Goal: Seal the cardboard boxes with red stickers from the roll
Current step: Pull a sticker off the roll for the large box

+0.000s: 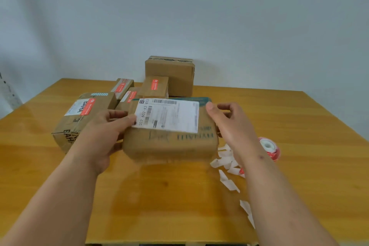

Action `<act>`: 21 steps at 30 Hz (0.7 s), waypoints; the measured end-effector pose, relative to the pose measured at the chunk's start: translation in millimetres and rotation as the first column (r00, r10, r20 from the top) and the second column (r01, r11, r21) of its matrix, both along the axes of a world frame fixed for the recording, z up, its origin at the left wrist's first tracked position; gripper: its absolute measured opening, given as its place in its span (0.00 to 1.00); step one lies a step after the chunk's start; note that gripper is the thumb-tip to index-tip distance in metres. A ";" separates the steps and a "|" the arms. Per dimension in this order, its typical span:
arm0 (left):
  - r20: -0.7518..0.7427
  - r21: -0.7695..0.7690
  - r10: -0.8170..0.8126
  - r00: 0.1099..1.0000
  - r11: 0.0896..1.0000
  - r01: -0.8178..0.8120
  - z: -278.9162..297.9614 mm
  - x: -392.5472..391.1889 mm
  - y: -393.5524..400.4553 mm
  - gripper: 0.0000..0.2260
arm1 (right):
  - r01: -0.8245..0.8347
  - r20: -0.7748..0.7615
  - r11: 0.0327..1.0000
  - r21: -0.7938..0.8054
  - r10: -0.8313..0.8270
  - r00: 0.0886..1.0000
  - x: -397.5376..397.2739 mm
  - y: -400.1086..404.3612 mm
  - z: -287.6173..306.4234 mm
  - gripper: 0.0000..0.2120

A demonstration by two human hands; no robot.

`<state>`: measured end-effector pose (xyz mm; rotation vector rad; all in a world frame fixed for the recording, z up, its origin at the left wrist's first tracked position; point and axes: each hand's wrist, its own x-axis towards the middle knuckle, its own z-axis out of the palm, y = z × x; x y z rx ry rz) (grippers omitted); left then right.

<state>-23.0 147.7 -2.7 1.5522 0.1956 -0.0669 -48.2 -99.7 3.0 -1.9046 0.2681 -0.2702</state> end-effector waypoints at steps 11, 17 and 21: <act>0.050 0.021 0.019 0.999 1.000 -0.020 -13.6 -6.1 -9.8 0.07 | -0.069 -0.051 0.997 -0.027 0.068 0.996 -1.8 2.1 -20.2 0.17; 0.127 0.184 0.100 0.987 0.975 -0.123 -22.4 -2.9 -27.7 0.12 | 0.096 -0.036 0.973 -0.209 -0.106 0.994 4.7 8.3 -15.9 0.20; 0.159 0.289 0.092 0.983 0.948 -0.136 -27.4 -5.1 -36.6 0.11 | -0.046 -0.132 0.961 -0.274 0.010 0.991 2.8 6.8 -23.3 0.18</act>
